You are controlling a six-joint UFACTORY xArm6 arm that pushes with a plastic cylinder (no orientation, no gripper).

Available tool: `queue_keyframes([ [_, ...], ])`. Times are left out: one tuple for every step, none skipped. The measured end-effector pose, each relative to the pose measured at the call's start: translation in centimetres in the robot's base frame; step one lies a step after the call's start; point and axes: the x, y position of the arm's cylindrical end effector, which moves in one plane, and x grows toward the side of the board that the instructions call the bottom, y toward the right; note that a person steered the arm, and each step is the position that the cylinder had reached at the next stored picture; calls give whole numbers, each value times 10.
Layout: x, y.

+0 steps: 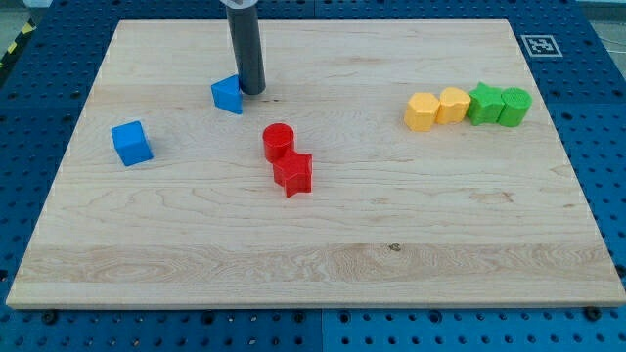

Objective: Push the blue triangle into the blue cube

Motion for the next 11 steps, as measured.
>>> queue_keyframes([
  [9, -10],
  [9, -11],
  [9, -13],
  [15, -18],
  [26, -24],
  [36, -37],
  [29, -37],
  [3, -37],
  [2, -38],
  [13, -51],
  [13, -51],
])
